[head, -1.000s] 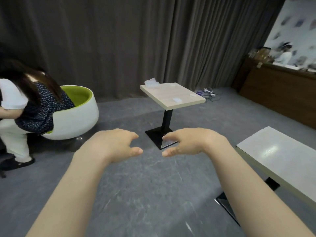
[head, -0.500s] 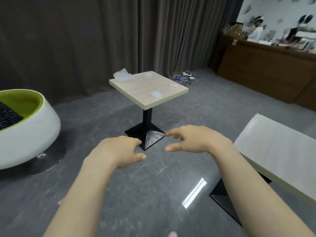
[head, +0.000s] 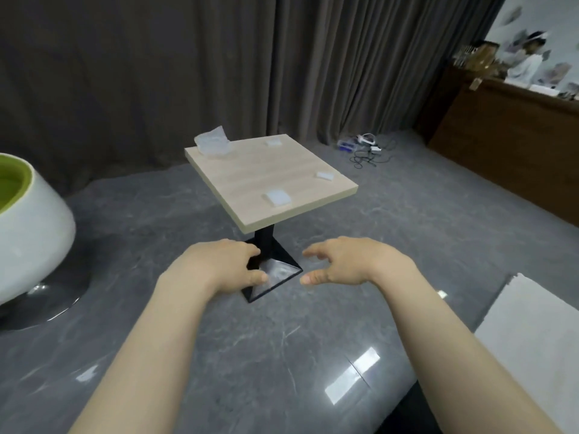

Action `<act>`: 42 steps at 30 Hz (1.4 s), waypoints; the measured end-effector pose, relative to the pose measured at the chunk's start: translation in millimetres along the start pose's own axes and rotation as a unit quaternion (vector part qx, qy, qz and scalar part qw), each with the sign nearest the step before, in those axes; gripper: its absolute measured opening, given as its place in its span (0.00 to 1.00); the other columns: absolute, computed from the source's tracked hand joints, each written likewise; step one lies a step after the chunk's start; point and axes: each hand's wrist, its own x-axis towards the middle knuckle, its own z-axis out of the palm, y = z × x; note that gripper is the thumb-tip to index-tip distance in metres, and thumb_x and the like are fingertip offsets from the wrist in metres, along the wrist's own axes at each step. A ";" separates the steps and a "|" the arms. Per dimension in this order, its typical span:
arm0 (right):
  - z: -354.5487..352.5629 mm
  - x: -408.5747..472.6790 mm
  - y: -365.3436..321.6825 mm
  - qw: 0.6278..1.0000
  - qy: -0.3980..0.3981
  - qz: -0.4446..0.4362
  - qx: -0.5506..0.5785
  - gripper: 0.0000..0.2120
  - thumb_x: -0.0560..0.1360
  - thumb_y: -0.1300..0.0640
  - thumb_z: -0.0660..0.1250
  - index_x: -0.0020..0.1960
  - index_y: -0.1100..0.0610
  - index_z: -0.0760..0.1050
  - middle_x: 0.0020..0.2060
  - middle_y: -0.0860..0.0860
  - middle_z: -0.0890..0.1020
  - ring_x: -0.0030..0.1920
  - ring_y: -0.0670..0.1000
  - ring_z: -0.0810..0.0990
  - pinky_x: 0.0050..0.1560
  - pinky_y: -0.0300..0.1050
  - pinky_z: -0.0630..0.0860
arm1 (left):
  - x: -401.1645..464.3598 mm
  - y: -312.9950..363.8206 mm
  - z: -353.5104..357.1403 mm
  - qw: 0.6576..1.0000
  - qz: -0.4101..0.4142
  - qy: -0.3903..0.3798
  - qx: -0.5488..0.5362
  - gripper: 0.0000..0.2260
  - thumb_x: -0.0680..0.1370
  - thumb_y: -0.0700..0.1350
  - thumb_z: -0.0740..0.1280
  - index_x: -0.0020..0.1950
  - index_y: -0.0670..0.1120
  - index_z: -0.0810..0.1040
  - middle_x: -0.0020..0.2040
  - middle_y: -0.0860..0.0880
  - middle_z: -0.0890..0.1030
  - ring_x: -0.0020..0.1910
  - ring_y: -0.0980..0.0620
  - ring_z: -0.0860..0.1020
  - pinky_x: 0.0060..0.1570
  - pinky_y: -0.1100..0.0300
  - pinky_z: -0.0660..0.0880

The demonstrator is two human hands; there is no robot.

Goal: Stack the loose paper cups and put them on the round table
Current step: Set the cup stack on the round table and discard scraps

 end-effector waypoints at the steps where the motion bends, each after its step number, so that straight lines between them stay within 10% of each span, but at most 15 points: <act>1: -4.8 15.2 9.6 1.000 -0.002 -0.002 0.004 0.32 0.74 0.36 0.63 0.75 0.44 0.60 0.71 0.47 0.69 0.69 0.51 0.70 0.63 0.47 0.66 | 16.8 -0.5 -4.9 1.000 -0.004 -0.001 0.000 0.27 0.79 0.62 0.59 0.76 0.57 0.59 0.75 0.53 0.66 0.72 0.51 0.65 0.63 0.54 0.66; 22: -97.2 371.2 179.8 0.991 0.015 -0.037 0.125 0.28 0.77 0.42 0.63 0.74 0.37 0.58 0.71 0.44 0.66 0.70 0.47 0.67 0.65 0.46 0.67 | 414.8 -61.0 -93.2 0.997 0.008 -0.074 0.020 0.30 0.79 0.59 0.61 0.77 0.62 0.50 0.73 0.50 0.62 0.66 0.48 0.70 0.56 0.56 0.70; 31: -88.8 527.6 322.3 1.000 0.027 -0.005 0.015 0.35 0.79 0.45 0.62 0.75 0.36 0.42 0.78 0.51 0.43 0.77 0.56 0.46 0.74 0.62 0.50 | 548.4 -54.3 -19.8 0.998 -0.017 -0.062 0.016 0.40 0.75 0.61 0.67 0.76 0.66 0.42 0.79 0.49 0.37 0.76 0.46 0.51 0.70 0.43 0.57; 36: -92.5 599.6 383.9 0.999 0.031 -0.007 -0.007 0.34 0.80 0.45 0.60 0.76 0.38 0.42 0.78 0.55 0.40 0.77 0.59 0.44 0.74 0.60 0.49 | 591.1 -59.1 17.2 0.996 -0.059 -0.066 -0.017 0.42 0.72 0.62 0.69 0.74 0.70 0.42 0.78 0.50 0.33 0.77 0.45 0.38 0.70 0.33 0.39; 42: -92.6 660.4 404.2 0.996 0.000 -0.064 -0.067 0.31 0.82 0.50 0.57 0.77 0.39 0.43 0.77 0.55 0.38 0.77 0.60 0.44 0.74 0.59 0.52 | 605.8 -62.3 48.0 0.992 -0.075 -0.043 -0.089 0.39 0.74 0.57 0.69 0.74 0.71 0.45 0.78 0.54 0.36 0.77 0.49 0.37 0.72 0.41 0.41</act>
